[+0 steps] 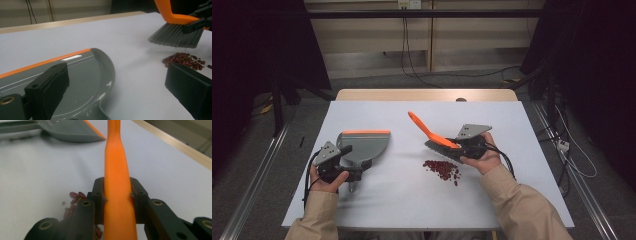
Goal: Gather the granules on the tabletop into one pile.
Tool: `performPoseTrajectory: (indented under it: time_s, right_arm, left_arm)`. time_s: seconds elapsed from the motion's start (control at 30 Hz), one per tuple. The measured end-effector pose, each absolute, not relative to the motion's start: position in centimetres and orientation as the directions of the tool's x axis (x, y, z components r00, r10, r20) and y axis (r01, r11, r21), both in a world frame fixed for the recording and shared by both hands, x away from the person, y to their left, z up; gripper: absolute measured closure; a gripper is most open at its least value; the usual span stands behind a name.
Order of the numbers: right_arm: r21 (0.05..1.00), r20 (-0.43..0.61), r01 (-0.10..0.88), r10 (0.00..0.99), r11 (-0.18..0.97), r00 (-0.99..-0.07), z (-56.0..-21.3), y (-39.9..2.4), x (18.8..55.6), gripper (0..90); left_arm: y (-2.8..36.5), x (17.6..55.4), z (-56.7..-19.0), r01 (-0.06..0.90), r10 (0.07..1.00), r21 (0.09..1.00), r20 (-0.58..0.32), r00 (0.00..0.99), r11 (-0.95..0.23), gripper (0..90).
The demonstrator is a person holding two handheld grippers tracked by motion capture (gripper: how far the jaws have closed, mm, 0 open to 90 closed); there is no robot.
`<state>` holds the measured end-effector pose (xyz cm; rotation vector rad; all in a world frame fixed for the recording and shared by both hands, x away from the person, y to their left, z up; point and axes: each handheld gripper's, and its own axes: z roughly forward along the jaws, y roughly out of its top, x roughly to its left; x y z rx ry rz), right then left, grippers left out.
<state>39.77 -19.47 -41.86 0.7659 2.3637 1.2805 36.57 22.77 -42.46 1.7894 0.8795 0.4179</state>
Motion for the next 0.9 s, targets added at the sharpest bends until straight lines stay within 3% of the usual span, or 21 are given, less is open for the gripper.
performPoseTrajectory:
  time_s: [0.23,0.3,0.4,0.9]
  right_arm:
    - [0.844,0.020,0.447,0.815,0.297,-0.579,-42.0,-19.8,37.9,71.0]
    - [0.841,-0.008,0.455,0.848,0.293,-0.530,-42.1,-19.9,37.5,71.1]
    - [0.836,0.035,0.500,0.885,0.229,-0.464,-42.4,-20.2,36.9,71.0]
    - [0.831,0.038,0.528,0.928,0.176,-0.370,-42.5,-20.3,35.9,71.1]
  left_arm:
    - [22.8,36.5,-42.4,0.361,0.734,0.915,-0.120,0.669,-0.179,5.2]
    - [22.8,36.5,-42.4,0.362,0.733,0.915,-0.121,0.670,-0.180,5.3]
    - [22.7,36.5,-42.4,0.361,0.731,0.915,-0.124,0.671,-0.177,5.3]
    - [22.7,36.5,-42.3,0.357,0.729,0.917,-0.121,0.673,-0.178,5.3]
